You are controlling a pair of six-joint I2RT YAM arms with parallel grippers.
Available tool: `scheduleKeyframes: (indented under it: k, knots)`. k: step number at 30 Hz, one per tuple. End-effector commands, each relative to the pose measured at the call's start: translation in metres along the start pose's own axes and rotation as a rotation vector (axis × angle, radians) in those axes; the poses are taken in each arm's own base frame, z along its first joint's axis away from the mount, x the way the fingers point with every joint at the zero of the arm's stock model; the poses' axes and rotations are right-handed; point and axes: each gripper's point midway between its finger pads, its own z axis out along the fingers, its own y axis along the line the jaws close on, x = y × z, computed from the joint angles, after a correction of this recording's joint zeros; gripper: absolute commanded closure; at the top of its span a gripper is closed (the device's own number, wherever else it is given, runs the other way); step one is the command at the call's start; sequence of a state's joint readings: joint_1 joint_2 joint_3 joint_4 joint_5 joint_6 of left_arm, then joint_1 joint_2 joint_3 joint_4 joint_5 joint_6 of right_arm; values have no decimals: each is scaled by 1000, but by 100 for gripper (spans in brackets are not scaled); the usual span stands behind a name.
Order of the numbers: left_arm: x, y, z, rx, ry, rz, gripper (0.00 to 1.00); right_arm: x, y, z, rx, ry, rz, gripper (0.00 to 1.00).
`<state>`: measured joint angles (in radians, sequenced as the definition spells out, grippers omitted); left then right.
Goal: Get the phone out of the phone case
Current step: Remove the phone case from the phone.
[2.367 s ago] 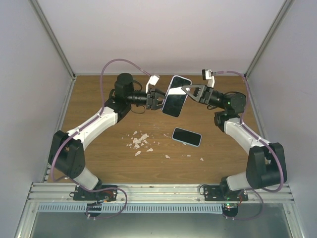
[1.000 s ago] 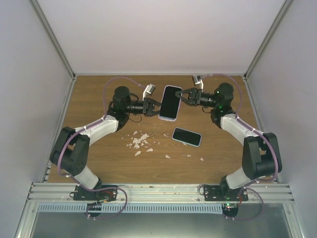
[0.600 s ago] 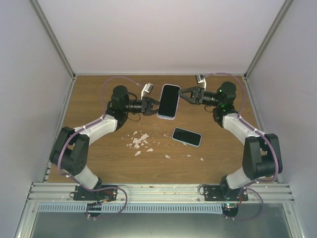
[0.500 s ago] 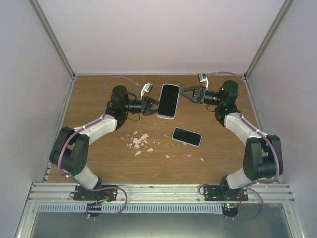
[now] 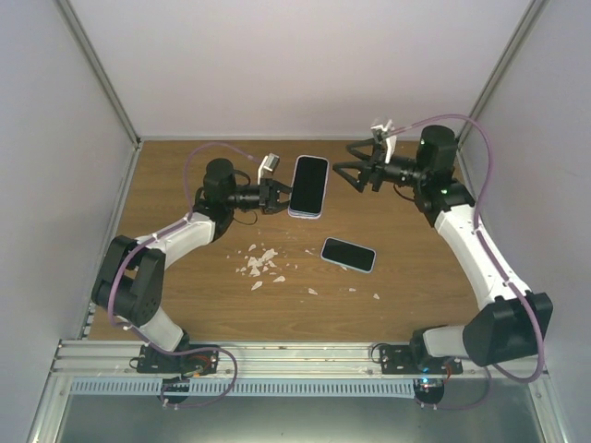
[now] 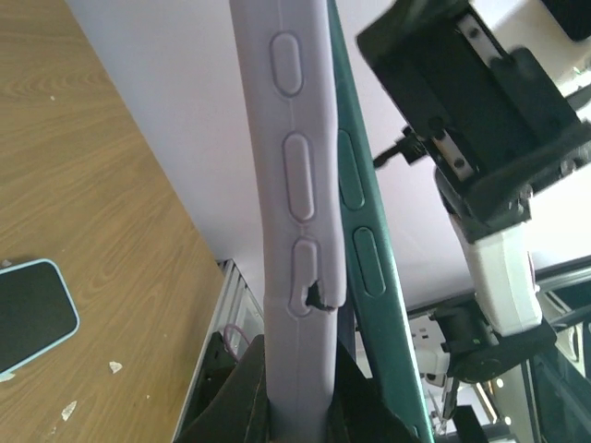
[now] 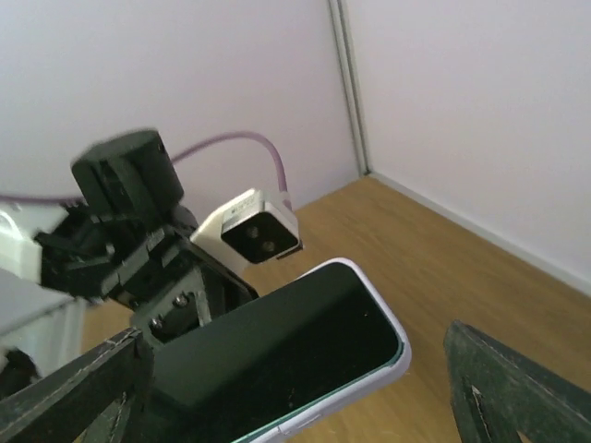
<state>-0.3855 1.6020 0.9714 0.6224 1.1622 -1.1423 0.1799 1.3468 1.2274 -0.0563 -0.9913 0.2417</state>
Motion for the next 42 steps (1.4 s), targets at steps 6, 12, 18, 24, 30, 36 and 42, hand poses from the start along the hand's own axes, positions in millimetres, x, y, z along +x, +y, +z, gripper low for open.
scheduleKeyframes:
  k: [6, 12, 18, 24, 30, 36, 42]
  knots:
    - [-14, 10, -4, -39, -37, -41, 100, 42, 4, 25, 159, 262, -501, 19]
    - [-18, 29, -7, -80, -51, -121, 100, 59, 17, 46, 129, 347, -648, 23]
    - [-19, 47, -13, -117, -65, -191, 100, 75, 25, 62, 110, 396, -729, 24]
    - [-19, 59, -17, -117, -73, -257, 100, 96, 28, 73, 127, 444, -825, 25]
    - [-16, 65, -17, -109, -61, -283, 100, 103, 30, 76, 106, 455, -855, 27]
    - [-19, 63, -15, -93, -53, -282, 100, 118, 33, 83, 96, 478, -900, 30]
    - [-17, 62, -16, -93, -52, -280, 100, 130, 26, 85, 131, 506, -950, 35]
